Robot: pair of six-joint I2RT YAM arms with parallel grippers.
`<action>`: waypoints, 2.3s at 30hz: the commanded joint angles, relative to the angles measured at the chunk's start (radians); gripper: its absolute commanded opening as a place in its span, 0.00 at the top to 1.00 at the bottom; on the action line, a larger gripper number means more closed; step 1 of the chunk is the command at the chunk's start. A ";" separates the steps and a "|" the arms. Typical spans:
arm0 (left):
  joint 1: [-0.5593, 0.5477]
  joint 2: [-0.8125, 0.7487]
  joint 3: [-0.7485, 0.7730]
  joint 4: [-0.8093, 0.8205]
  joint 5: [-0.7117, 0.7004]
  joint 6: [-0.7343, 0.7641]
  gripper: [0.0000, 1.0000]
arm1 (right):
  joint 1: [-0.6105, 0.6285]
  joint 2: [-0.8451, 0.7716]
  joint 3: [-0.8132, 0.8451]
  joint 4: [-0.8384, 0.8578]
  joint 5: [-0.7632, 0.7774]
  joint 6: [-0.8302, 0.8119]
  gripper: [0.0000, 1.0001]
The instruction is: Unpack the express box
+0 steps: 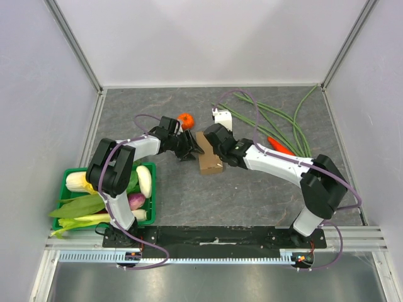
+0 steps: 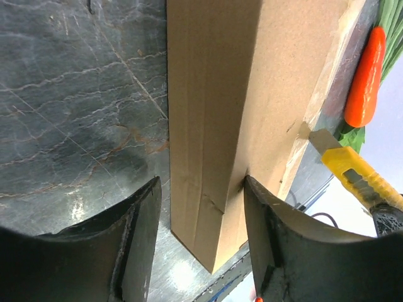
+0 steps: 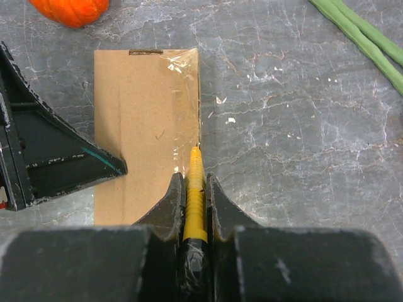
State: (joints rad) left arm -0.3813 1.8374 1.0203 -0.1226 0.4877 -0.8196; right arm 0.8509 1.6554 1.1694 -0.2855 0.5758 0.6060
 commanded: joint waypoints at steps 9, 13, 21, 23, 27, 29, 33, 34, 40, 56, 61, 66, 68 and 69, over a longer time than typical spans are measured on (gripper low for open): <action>-0.011 0.023 -0.035 0.064 -0.021 -0.016 0.34 | -0.003 0.116 0.055 -0.032 -0.114 -0.075 1.00; -0.008 0.022 -0.042 0.167 0.026 -0.041 0.33 | -0.003 0.118 0.010 -0.029 -0.119 -0.094 1.00; -0.008 0.023 -0.048 0.252 0.048 -0.084 0.32 | -0.004 0.101 0.003 -0.027 -0.149 -0.135 1.00; -0.008 0.043 -0.025 0.227 0.048 -0.090 0.34 | -0.003 0.099 0.009 -0.024 -0.165 -0.149 1.00; -0.007 0.065 0.014 0.129 -0.007 -0.102 0.48 | -0.003 0.096 0.013 -0.026 -0.192 -0.155 1.00; -0.005 0.063 0.020 0.080 -0.038 -0.118 0.60 | -0.003 0.092 0.009 -0.032 -0.195 -0.155 1.00; -0.002 0.046 -0.003 0.046 -0.119 -0.164 0.71 | 0.002 0.073 -0.004 -0.075 -0.195 -0.127 1.00; -0.004 0.042 -0.009 0.043 -0.132 -0.174 0.72 | 0.004 0.057 -0.008 -0.086 -0.198 -0.106 1.00; -0.004 0.036 -0.032 0.035 -0.190 -0.219 0.74 | 0.014 0.012 -0.010 -0.170 -0.202 -0.042 1.00; -0.008 0.013 -0.043 0.015 -0.268 -0.271 0.77 | 0.022 -0.036 0.033 -0.296 -0.249 0.005 1.00; -0.014 0.016 -0.037 0.018 -0.258 -0.274 0.77 | 0.022 -0.019 0.059 -0.299 -0.263 0.012 1.00; -0.019 -0.004 -0.042 0.118 -0.100 -0.214 0.57 | 0.023 0.023 0.124 -0.287 -0.209 -0.024 1.00; -0.024 -0.029 -0.060 0.148 -0.060 -0.170 0.46 | 0.022 0.061 0.168 -0.264 -0.182 -0.072 1.00; -0.025 -0.056 -0.071 0.164 -0.051 -0.156 0.42 | 0.023 0.075 0.183 -0.255 -0.177 -0.086 1.00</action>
State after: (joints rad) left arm -0.4057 1.8256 0.9901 -0.0319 0.4404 -1.0409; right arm 0.8425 1.6783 1.2629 -0.5224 0.4458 0.5739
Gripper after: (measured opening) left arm 0.517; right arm 0.135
